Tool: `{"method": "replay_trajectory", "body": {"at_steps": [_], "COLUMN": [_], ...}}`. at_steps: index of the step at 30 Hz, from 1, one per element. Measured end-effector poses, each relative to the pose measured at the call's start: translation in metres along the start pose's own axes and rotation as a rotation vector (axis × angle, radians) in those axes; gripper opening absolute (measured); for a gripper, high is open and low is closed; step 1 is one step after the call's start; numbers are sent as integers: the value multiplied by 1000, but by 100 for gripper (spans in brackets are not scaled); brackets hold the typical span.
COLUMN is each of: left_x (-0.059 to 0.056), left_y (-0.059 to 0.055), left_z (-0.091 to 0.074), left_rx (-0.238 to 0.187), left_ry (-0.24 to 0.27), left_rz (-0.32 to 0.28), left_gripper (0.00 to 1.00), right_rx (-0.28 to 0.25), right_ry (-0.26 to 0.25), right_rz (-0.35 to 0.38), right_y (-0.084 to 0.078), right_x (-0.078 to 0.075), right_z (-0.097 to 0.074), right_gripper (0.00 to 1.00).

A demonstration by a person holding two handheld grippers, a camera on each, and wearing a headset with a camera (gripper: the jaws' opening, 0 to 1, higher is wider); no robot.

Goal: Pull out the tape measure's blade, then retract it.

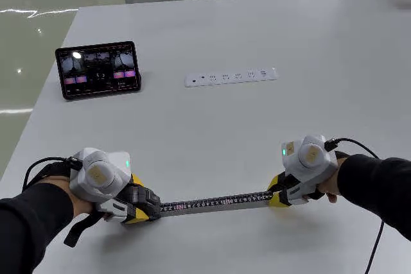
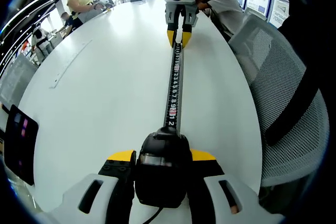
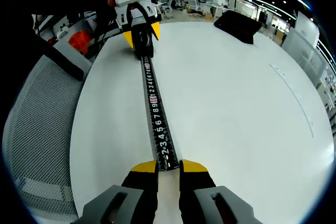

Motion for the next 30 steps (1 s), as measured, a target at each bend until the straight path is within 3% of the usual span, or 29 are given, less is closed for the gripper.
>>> {"method": "replay_trajectory", "body": {"at_steps": [5,8,18,25,30], "left_x": [0,-1,0,0,0], "left_y": [0,0,0,0,1], "left_z": [1,1,3,3,5], "left_rx": [5,37,70,84,134], "left_ry": [-5,-10,-31,-35,-61], "left_rz": [18,70,49,73,104], "left_gripper": [34,34,34,35,36], "right_rx": [21,23,48,54,63], "right_ry": [-1,3,2,3,16], "right_rz": [-34,-44,-83,-67,-43], "right_y": [2,2,2,3,4], "right_x": [0,0,1,1,0], "right_z": [1,1,1,1,2], "right_gripper": [11,12,12,12,12]}}
Point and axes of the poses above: the centre of the closed fingertips' face, and the gripper's own axes: z roughly forward along the fingers, x roughly to its left, y roughly out of its top, the point moved 6 cm from there along -z, roughly backward along the fingers, and after that the axes turned 2 degrees about -z, right-handed, at the moved point
